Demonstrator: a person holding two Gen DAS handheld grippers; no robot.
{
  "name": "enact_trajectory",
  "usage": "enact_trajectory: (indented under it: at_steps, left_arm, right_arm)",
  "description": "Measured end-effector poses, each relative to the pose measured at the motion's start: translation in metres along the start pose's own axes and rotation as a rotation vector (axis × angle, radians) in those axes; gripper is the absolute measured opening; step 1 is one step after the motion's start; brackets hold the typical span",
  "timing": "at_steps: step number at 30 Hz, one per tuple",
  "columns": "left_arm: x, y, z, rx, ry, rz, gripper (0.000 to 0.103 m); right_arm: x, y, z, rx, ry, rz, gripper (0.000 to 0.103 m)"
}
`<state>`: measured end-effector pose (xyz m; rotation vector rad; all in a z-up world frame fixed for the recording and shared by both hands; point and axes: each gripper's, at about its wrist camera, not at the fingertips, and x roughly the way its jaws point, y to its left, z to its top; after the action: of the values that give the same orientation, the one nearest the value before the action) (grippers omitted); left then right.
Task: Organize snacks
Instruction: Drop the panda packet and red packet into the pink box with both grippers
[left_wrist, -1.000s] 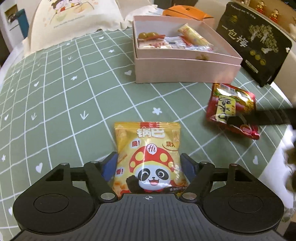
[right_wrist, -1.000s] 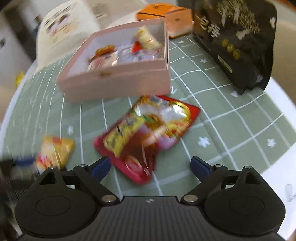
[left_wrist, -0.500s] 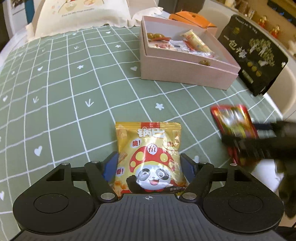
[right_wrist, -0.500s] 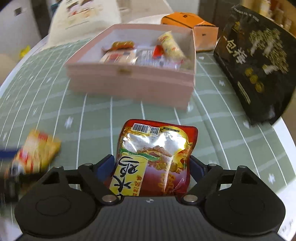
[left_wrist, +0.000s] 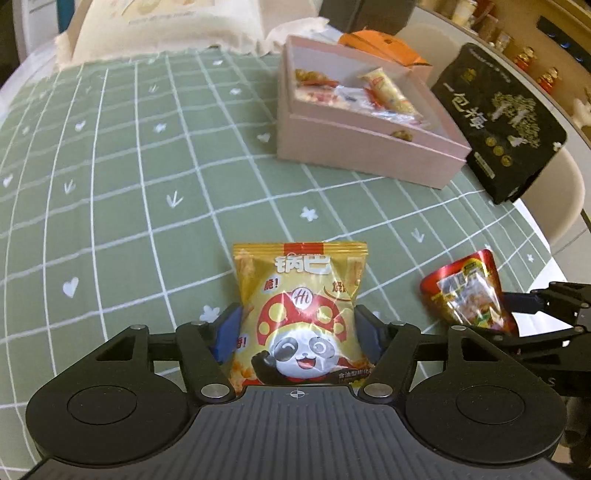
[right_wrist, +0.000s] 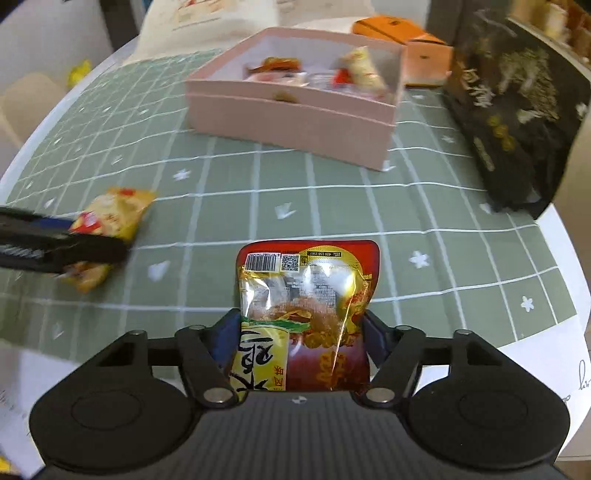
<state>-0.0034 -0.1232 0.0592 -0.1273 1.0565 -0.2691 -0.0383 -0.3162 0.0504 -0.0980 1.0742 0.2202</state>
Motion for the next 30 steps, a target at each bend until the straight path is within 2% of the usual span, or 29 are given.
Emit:
enact_trajectory:
  at_steps: [4,6,8,12,14,15,16,17,18,19,22,26,30]
  left_arm:
    - [-0.015,-0.012,0.012,0.015,-0.026,-0.037,0.070]
    - [-0.031,-0.020,0.028,0.008,-0.063,-0.095,0.070]
    - [-0.052,-0.029,0.056,0.005,-0.133,-0.168,0.070]
    - [-0.082,-0.040,0.125,0.006,-0.290,-0.249,0.073]
    - [-0.075,-0.046,0.156,0.015,-0.338,-0.277,0.075]
    - [-0.055,-0.047,0.169,0.055,-0.369,-0.291,0.077]
    - [-0.030,-0.047,0.180,0.087,-0.351,-0.284,0.077]
    - [-0.002,-0.046,0.188,0.079,-0.296,-0.243,0.074]
    - [0.021,-0.045,0.191,0.054,-0.264,-0.198,0.071]
    - [0.032,-0.043,0.189,0.037,-0.273,-0.186,0.069]
    - [0.033,-0.033,0.179,-0.030,-0.338,-0.241,0.069]
    - [-0.007,-0.009,0.166,-0.107,-0.412,-0.286,0.069]
    - [-0.047,0.012,0.141,-0.139,-0.436,-0.287,0.069]
  right_arm:
    - [-0.019,-0.007,0.001,0.039,-0.005,0.064,0.062]
    - [-0.032,-0.017,0.005,0.079,-0.025,0.092,0.062]
    - [-0.047,-0.027,0.011,0.110,-0.057,0.111,0.062]
    - [-0.075,-0.043,0.024,0.139,-0.130,0.122,0.062]
    - [-0.085,-0.048,0.028,0.145,-0.162,0.118,0.062]
    - [-0.088,-0.049,0.029,0.148,-0.173,0.118,0.062]
    - [-0.089,-0.051,0.029,0.153,-0.179,0.117,0.063]
    - [-0.089,-0.052,0.028,0.160,-0.181,0.117,0.063]
    - [-0.088,-0.053,0.026,0.166,-0.176,0.117,0.063]
    - [-0.086,-0.053,0.024,0.171,-0.165,0.110,0.063]
    - [-0.086,-0.056,0.014,0.175,-0.158,0.077,0.063]
    - [-0.089,-0.067,0.015,0.210,-0.149,0.080,0.063]
    - [-0.117,-0.067,0.061,0.193,-0.274,0.143,0.063]
